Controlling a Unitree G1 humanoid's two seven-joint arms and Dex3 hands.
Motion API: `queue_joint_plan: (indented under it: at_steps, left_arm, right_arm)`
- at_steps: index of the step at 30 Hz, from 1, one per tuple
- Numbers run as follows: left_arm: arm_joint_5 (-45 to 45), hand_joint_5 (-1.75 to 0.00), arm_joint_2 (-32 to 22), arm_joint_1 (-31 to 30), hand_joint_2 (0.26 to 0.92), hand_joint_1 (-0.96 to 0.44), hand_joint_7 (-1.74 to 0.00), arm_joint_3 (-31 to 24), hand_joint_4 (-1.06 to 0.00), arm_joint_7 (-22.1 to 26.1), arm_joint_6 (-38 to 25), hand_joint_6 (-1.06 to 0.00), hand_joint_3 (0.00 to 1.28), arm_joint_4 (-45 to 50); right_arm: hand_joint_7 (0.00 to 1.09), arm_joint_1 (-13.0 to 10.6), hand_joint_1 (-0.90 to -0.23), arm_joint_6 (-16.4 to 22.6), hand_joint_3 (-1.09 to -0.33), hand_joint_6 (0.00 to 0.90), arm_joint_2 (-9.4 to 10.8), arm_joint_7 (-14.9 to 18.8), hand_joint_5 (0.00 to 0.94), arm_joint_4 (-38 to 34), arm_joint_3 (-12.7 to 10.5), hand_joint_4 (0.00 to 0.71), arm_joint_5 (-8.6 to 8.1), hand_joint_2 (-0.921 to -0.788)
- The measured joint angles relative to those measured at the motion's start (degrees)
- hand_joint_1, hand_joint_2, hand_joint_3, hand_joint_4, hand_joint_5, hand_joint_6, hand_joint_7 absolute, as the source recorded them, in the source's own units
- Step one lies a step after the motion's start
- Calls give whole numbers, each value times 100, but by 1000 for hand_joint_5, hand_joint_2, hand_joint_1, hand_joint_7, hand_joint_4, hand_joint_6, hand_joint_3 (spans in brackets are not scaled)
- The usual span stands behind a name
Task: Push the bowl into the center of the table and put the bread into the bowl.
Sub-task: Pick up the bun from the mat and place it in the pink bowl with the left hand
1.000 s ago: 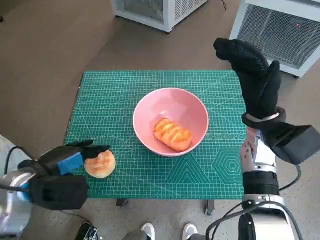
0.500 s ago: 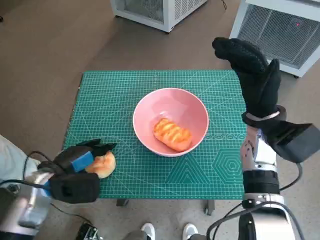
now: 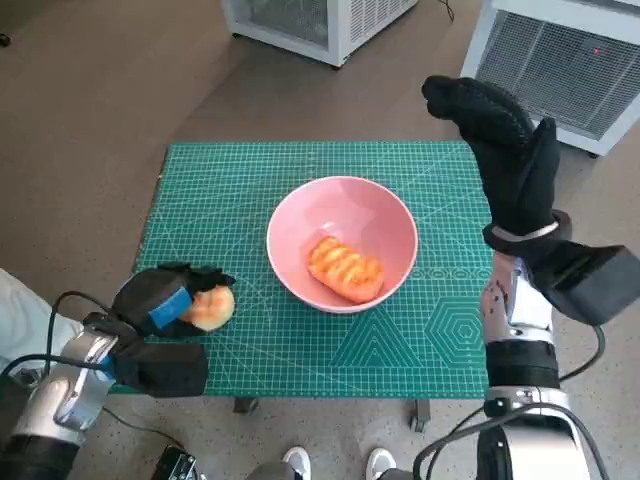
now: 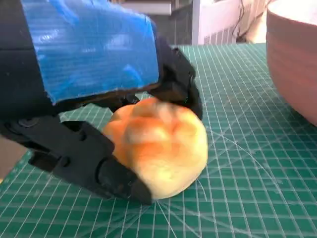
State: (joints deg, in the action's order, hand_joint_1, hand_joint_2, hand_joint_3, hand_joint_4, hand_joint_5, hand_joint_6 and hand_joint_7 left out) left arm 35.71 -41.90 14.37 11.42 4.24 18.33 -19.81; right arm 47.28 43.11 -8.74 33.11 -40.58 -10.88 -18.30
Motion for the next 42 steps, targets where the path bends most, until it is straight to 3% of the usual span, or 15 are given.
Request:
queue_joint_plan:
  at_steps: [9, 15, 26, 34, 42]
  left_arm:
    - [-316, -1239, -4, 7, 920, 2, -1088, -108, -672, 248, 213, -647, 70, 141]
    - [-752, -1200, -7, 25, 916, 3, -1017, -529, -725, 504, 92, -695, 35, 885]
    - [-1313, -1121, 446, 1045, 910, 2, -1019, -1189, -772, 393, -423, -721, 11, 2109]
    - [-1142, -1108, 1171, 1923, 911, 2, -1041, -852, -770, 151, -531, -717, 10, 2089]
    - [-875, -1087, 1640, 2694, 912, 2, -1056, -132, -778, 403, -471, -714, 6, 1619]
  right_arm:
    - [157, -2, -659, -11, -715, 253, -6, 0, 3, 29, -11, 202, -1, -921]
    - [163, -4, -661, -25, -709, 254, -7, 1, 4, 38, -18, 205, -3, -921]
    - [172, -5, -650, -30, -709, 247, -6, -1, 2, 49, -19, 204, -1, -921]
    - [178, -13, -643, -29, -709, 245, -9, -1, 2, 63, -21, 205, 0, -921]
    - [184, -42, -647, -23, -711, 244, -13, -1, 3, 93, -24, 208, 3, -921]
